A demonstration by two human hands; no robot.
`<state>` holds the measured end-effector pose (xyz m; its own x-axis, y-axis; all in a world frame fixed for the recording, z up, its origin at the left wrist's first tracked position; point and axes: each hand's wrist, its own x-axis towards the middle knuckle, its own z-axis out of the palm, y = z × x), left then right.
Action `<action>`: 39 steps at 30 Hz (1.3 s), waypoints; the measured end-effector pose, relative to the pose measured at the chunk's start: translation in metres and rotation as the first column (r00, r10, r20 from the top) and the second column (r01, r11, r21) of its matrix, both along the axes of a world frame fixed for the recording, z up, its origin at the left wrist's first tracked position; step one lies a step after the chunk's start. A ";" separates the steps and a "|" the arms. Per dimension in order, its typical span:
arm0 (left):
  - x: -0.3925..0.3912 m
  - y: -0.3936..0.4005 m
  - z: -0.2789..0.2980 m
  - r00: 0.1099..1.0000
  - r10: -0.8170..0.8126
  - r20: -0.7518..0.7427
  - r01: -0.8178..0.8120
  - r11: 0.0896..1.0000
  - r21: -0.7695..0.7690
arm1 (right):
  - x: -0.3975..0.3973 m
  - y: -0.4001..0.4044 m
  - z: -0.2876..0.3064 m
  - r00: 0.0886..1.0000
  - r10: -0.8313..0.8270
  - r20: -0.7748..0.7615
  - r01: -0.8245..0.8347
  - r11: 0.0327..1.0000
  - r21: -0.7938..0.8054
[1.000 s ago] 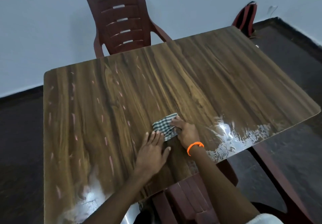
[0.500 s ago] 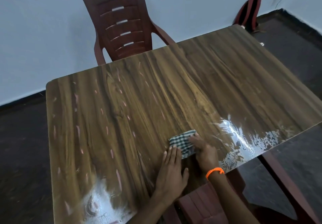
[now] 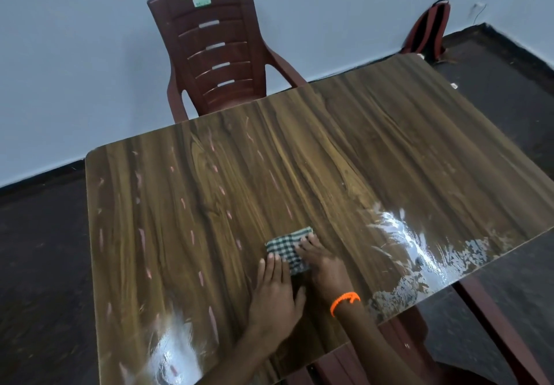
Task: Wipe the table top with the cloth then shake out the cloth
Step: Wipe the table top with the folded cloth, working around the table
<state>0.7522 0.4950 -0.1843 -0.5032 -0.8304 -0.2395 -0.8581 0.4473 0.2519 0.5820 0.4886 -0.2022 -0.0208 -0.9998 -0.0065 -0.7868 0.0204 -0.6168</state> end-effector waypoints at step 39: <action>-0.018 -0.156 0.009 0.990 -0.084 0.114 0.090 0.995 -0.048 | -0.021 -0.152 -0.001 0.986 -0.148 0.074 0.151 0.988 -0.040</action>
